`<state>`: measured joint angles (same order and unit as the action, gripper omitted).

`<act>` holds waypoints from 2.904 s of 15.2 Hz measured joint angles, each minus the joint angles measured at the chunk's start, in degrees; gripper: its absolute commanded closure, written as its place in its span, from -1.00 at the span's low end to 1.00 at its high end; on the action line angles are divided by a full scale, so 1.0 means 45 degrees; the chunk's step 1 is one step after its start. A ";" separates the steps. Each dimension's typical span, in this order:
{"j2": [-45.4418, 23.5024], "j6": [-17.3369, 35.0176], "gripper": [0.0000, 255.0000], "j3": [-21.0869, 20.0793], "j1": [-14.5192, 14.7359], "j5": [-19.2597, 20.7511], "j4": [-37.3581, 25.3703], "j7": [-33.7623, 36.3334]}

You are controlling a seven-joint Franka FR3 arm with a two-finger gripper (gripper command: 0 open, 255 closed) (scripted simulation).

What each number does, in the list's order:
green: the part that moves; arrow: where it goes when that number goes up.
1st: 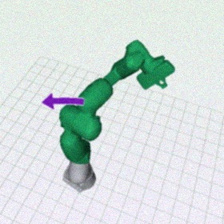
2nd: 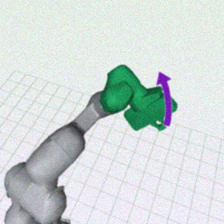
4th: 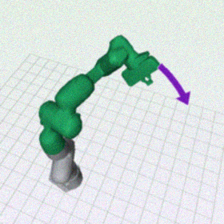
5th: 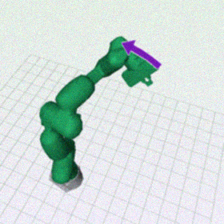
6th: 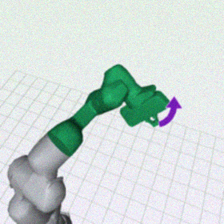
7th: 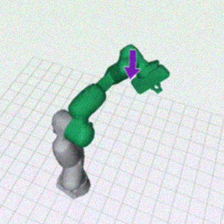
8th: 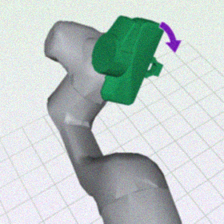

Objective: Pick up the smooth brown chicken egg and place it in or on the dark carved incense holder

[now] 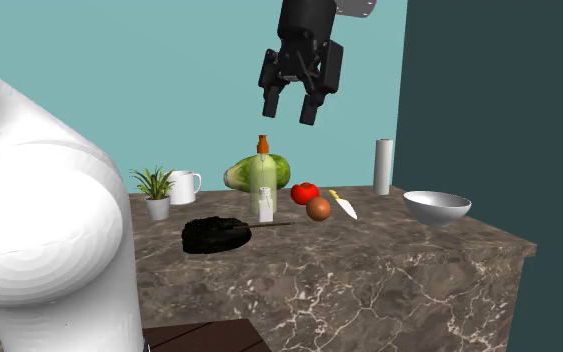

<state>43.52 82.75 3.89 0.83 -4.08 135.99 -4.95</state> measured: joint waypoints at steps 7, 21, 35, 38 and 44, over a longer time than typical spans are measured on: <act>-0.1325 0.2469 -1.00 0.0181 0.0620 -0.0392 0.0747 -0.1246; -0.6673 0.8156 -1.00 0.0425 0.2562 -0.2491 0.0032 -0.5397; -1.0657 1.1012 -1.00 -0.0126 0.3581 -0.4684 -0.1572 -0.8353; -1.0941 1.1354 -1.00 -0.0193 0.3634 -0.4843 -0.1515 -0.8455; -1.0960 1.1391 1.00 -0.0202 0.3642 -0.4859 -0.1505 -0.8458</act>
<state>-5.79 134.01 2.98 17.22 -25.95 129.22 -43.01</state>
